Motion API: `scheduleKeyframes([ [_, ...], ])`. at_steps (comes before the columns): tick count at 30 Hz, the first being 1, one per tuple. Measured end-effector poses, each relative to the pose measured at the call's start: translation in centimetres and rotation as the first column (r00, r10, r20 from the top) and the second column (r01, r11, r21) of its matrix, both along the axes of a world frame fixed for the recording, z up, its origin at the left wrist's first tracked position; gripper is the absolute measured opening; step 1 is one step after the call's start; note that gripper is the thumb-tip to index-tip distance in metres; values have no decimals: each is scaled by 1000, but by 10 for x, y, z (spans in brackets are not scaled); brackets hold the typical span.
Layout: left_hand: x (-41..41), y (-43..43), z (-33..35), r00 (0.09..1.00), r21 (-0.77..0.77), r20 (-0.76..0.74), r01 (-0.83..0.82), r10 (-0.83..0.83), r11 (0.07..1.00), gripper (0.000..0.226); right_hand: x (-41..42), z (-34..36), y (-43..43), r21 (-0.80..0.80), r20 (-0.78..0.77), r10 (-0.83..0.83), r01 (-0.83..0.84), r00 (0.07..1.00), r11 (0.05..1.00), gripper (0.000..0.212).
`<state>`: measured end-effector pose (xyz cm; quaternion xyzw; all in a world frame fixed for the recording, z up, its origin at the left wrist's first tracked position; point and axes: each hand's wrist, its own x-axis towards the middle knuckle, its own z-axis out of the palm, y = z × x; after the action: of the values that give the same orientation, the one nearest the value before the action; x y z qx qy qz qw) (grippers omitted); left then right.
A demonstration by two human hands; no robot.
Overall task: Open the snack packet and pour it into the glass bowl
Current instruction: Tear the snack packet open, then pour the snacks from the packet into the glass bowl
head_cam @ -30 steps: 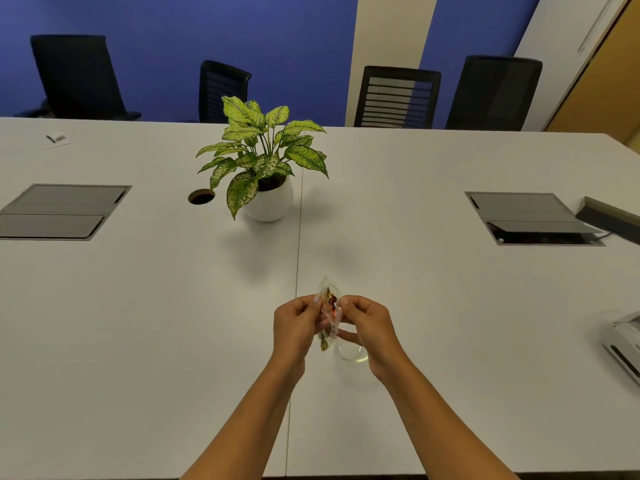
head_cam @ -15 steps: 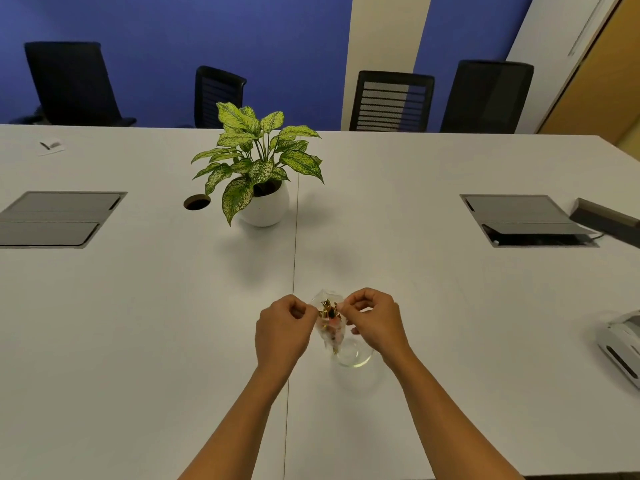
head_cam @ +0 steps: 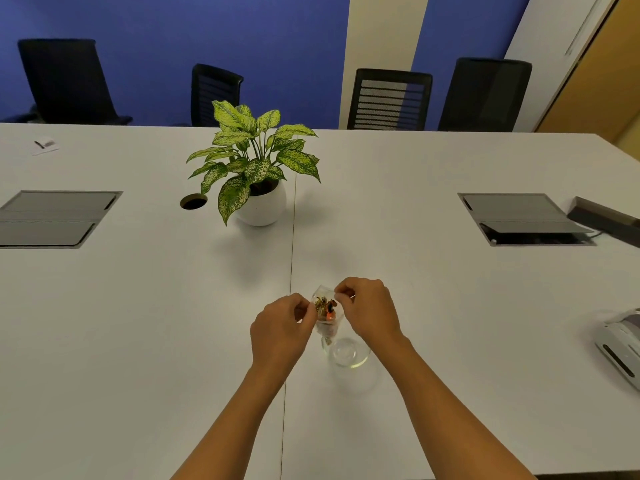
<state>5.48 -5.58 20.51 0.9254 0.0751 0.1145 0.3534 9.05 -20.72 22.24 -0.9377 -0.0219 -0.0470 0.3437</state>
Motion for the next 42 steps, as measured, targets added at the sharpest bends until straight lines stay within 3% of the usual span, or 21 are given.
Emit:
scheduleKeyframes([
  [3, 4, 10, -8, 994, -318, -103, -14, -20, 948, 24, 3, 0, 4, 51, -53, 4, -1, 999, 999, 9],
  [6, 7, 18, -15, 958, -713, -276, -147, -82, 686, 42, 9, 5, 6, 119, -96, 13, -2, 995, 993, 7],
  [9, 11, 21, -34, 890, -788, -454, -374, -51, 490, 60, 14, 13, 6, 226, -178, 86, -45, 980, 973, 8],
  [12, 14, 18, -51, 807, -803, -571, -508, -154, 313, 71, 18, 17, 6, 383, -240, 182, -80, 954, 920, 10],
  [14, 14, 13, -60, 796, -843, -536, -517, -279, 145, 79, 22, 15, 5, 445, -249, 220, -90, 943, 891, 8],
  [16, 13, 8, -69, 830, -889, -403, -456, -387, -52, 85, 25, 9, 5, 456, -258, 231, -92, 938, 885, 7],
  [18, 12, 5, -71, 846, -894, -299, -410, -441, -179, 88, 28, 0, 2, 440, -265, 214, -80, 940, 895, 7],
  [20, 13, 0, -69, 847, -905, -310, -402, -432, -138, 82, 31, -12, -4, 423, -264, 177, -52, 948, 905, 6],
  [26, 15, -3, -83, 829, -885, -459, -395, -320, 246, 55, 40, -50, -24, 330, -319, 118, -6, 941, 944, 3],
  [31, 21, -1, -99, 845, -824, -487, -361, -221, 437, 46, 40, -79, -29, 253, -287, 137, -63, 948, 966, 5],
  [36, 27, -4, -109, 849, -755, -485, -285, -210, 590, 33, 42, -103, -36, 176, -328, 124, -69, 937, 982, 6],
  [42, 34, -12, -119, 861, -727, -456, -215, -225, 652, 31, 40, -125, -47, -19, -320, 71, -82, 945, 996, 9],
])
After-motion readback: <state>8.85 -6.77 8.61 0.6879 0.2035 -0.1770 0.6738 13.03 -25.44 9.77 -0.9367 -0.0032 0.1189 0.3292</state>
